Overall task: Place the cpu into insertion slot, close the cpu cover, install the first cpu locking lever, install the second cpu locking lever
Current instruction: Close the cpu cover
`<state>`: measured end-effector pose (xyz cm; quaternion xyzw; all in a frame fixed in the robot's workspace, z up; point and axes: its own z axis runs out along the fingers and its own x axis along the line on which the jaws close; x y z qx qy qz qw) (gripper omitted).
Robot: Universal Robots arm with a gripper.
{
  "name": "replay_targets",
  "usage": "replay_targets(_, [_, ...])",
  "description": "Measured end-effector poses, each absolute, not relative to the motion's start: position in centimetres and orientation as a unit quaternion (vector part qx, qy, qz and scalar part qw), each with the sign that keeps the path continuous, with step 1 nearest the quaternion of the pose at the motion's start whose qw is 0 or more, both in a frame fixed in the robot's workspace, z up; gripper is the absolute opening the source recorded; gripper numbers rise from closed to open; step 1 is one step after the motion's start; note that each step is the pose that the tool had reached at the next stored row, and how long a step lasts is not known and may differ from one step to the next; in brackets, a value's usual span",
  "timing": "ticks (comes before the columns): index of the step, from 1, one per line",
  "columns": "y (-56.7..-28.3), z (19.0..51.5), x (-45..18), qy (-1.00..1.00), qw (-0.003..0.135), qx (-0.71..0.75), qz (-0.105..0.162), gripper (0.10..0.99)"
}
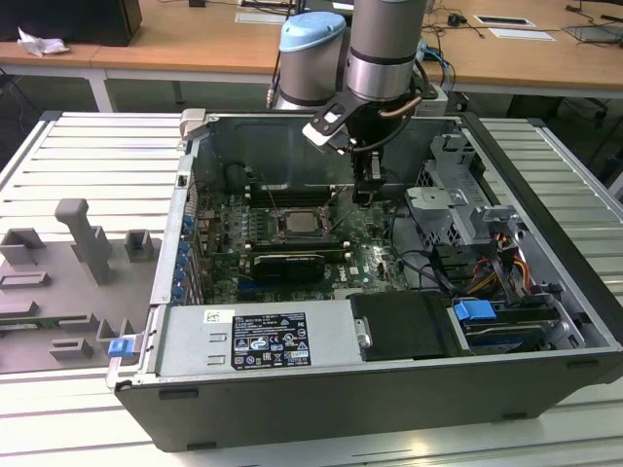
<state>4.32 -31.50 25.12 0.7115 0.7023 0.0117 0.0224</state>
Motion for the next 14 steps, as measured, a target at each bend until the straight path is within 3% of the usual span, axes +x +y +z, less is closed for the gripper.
replay_targets(14, [-31.5,25.1,3.1,0.702,0.022,0.711,0.012,0.106])
